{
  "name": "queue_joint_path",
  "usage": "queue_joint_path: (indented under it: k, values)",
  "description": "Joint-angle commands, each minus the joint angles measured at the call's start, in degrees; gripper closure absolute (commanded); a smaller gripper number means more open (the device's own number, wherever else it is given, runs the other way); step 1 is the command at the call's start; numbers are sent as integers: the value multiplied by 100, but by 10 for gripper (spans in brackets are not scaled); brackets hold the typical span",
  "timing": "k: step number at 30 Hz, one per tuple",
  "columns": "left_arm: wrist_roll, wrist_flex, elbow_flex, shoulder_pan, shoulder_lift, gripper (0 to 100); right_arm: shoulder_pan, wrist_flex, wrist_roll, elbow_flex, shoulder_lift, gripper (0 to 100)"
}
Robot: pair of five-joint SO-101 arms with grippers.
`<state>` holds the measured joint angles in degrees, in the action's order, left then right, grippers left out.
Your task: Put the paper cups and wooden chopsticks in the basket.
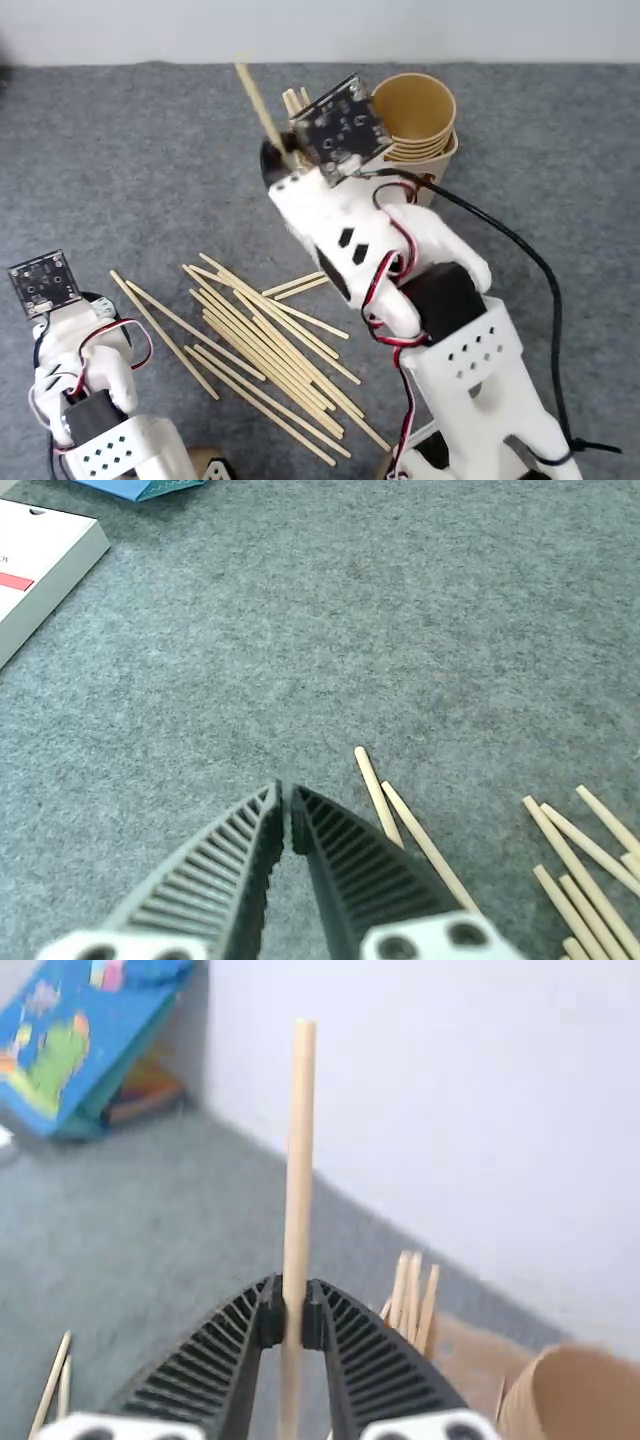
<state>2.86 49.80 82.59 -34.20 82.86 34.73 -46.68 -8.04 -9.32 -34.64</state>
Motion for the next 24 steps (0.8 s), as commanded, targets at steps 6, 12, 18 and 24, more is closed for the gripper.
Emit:
queue_joint_path:
  k: [6,12,18,24]
  values:
    - [18,-149,-215,26,70,987,-681,2818,-53,-554,-163,991]
    - [18,-149,-215,26,70,987,-1095,4233,-53,-1459,-66,991]
    - [18,-149,-215,26,70,987,-1402,5349,-53,-2207,611,987]
    - [18,-149,-215,26,70,987,-1358,4813,-53,-2251,804,876]
